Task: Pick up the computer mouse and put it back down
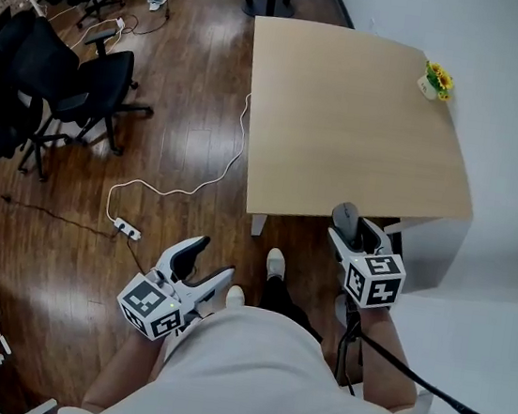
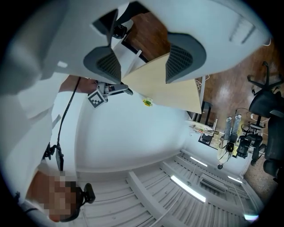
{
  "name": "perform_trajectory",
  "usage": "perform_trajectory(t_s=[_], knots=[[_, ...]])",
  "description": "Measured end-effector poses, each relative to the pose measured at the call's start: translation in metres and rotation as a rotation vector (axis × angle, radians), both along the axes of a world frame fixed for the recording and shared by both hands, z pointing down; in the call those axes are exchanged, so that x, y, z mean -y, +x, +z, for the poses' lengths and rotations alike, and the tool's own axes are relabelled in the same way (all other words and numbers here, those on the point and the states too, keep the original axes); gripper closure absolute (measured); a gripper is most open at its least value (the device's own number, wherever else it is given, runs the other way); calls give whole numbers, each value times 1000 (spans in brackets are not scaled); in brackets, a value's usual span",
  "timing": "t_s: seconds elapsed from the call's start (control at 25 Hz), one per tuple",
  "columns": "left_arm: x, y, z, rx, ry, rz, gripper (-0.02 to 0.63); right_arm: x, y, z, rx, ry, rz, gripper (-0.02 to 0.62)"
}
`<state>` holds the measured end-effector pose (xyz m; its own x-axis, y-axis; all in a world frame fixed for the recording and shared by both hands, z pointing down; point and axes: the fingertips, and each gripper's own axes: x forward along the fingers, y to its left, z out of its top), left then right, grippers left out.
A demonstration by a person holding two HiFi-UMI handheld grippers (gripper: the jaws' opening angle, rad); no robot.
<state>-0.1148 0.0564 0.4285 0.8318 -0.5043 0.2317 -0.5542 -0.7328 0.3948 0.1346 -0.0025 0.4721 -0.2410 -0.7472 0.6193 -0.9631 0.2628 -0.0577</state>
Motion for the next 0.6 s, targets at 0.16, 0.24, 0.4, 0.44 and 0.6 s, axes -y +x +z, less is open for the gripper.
perform_trajectory(t_s=[0.16, 0.24, 0.4, 0.44, 0.6], knots=[[-9, -1, 3, 1, 0, 15, 318, -11, -3, -8, 1, 13, 2, 299], [-11, 0, 3, 3, -2, 19, 318, -12, -2, -10, 3, 16, 3, 299], [-11, 1, 5, 12, -4, 13, 318, -8, 2, -10, 5, 19, 3, 299], [-9, 1, 6, 15, -5, 10, 318, -4, 4, -8, 6, 17, 3, 299], [0, 3, 6, 19, -12, -7, 318, 23, 17, 8, 2, -2, 7, 299]])
